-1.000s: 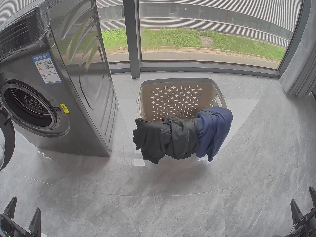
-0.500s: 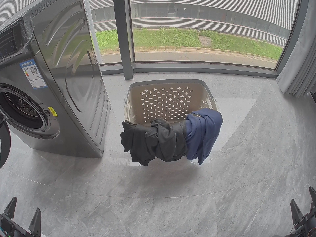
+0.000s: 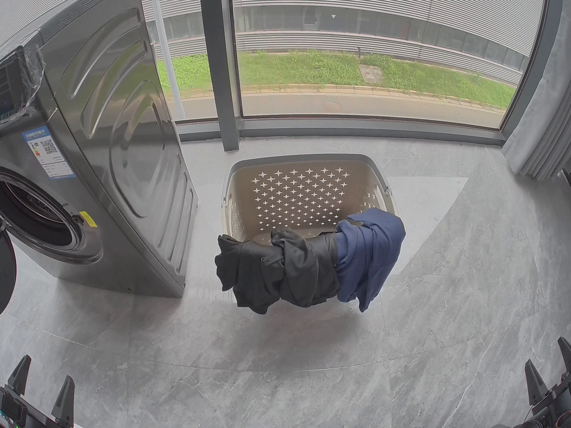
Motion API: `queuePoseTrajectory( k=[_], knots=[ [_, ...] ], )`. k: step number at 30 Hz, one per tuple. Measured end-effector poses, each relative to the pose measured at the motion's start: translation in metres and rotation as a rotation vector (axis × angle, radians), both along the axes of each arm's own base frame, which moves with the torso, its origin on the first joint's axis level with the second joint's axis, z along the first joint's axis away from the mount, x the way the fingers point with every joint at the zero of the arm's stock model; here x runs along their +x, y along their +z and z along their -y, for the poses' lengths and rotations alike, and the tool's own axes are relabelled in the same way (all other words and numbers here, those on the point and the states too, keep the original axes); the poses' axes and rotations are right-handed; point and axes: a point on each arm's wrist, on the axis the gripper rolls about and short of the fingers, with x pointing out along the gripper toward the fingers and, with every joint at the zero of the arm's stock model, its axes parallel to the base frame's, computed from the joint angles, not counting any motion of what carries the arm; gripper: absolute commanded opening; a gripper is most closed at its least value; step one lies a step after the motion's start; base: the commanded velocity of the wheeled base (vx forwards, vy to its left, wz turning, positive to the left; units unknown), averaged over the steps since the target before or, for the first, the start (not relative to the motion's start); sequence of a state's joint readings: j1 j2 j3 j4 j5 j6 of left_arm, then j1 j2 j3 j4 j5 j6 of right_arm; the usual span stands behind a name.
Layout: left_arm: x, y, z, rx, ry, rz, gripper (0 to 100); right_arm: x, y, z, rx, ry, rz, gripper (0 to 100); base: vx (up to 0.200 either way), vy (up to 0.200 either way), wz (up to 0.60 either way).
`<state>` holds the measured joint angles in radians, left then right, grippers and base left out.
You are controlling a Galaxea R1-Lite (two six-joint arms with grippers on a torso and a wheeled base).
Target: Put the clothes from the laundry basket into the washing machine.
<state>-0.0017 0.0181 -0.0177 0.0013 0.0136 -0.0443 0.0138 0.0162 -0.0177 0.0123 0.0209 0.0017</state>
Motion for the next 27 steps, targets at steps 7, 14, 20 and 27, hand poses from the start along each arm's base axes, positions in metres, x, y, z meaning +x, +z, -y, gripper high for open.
queuePoseTrajectory(
  k=[7,14,20,27],
  knots=[
    [0.0,0.0,0.0,0.0,0.0,0.0,100,0.0,0.0001,0.0,0.0,-0.002,0.001,100,0.0,0.0,0.0],
    [0.0,0.0,0.0,-0.001,0.0,0.0,100,0.0,0.0002,0.0001,0.003,-0.003,0.001,100,0.0,0.0,0.0],
    [0.0,0.0,0.0,0.0,0.0,0.0,100,0.0,0.0002,0.0,0.002,-0.004,0.001,100,0.1,0.0,0.0],
    [0.0,0.0,0.0,0.0,0.0,0.0,100,0.0,0.0002,0.0002,0.008,-0.012,0.001,100,0.0,0.0,0.0]
  ],
)
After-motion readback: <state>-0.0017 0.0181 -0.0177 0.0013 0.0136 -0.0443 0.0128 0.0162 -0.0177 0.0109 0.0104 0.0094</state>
